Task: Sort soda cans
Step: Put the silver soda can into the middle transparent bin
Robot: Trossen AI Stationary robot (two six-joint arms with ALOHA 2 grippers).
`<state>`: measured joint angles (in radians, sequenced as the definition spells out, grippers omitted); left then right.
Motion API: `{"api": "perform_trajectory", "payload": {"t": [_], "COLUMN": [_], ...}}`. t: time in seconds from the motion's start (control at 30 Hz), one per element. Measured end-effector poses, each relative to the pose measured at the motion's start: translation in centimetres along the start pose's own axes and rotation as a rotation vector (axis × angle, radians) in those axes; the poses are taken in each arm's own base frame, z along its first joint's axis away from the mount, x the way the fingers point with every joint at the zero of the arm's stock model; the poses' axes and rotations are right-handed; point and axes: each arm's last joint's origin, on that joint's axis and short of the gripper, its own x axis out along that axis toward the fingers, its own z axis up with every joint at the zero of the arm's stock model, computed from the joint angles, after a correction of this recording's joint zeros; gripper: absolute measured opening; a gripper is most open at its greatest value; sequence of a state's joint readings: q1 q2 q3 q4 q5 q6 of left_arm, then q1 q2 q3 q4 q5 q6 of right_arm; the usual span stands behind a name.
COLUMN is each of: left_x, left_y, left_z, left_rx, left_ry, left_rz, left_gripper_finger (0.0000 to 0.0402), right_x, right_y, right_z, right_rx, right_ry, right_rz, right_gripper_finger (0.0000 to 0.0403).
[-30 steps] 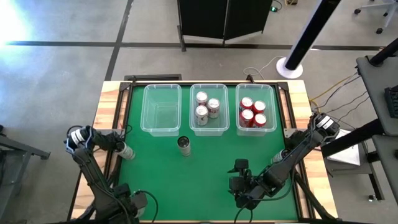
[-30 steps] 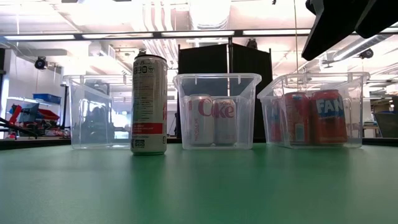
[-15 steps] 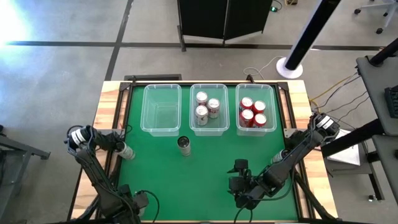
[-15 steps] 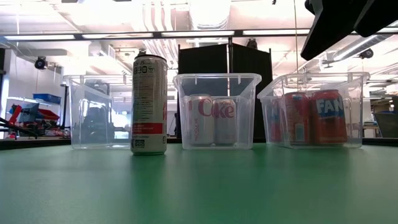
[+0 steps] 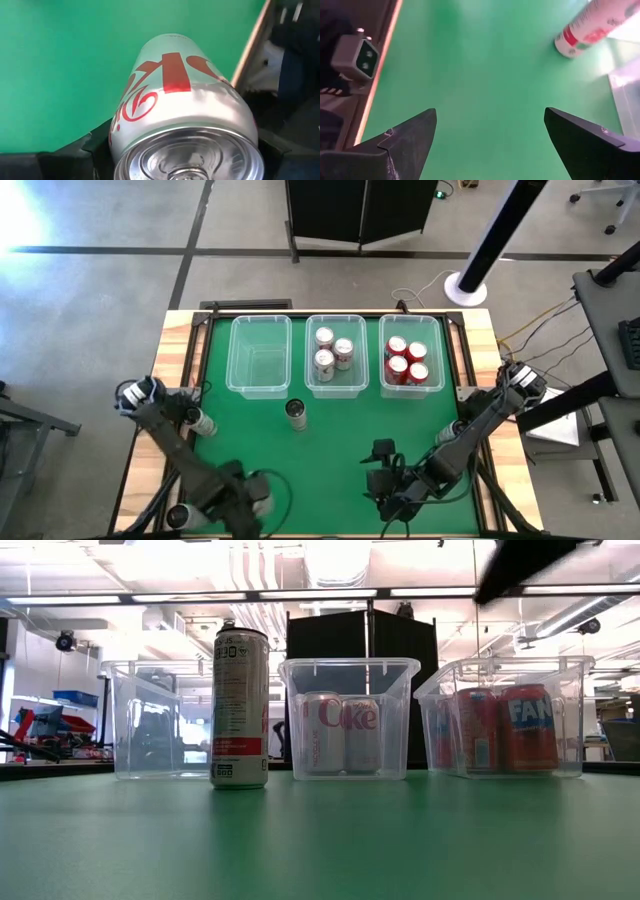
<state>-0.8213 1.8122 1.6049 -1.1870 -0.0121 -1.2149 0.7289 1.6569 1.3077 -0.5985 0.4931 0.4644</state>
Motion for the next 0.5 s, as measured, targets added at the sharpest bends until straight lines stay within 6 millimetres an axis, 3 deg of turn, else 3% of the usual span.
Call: {"api": "perform_trajectory", "payload": {"t": [0.33, 0.5], "left_x": [-3.9, -5.4], "left_y": [3.6, 5.0], "left_z": [12.3, 15.6], "left_rx": [0.179, 0.229], "left_ry": [-0.339, -0.472], "left_rz": [-0.078, -0.124], "left_gripper_finger": [0.0278, 0.0278], "right_x": [-2.0, -3.4], "right_y": [0.3, 0.6], "right_z": [-0.6, -1.5], "right_rx": [-0.018, -0.018], "right_ry": [0.127, 0.176], "right_rz": [-0.058, -0.128], "right_gripper_finger": [0.0365, 0.0365]}}
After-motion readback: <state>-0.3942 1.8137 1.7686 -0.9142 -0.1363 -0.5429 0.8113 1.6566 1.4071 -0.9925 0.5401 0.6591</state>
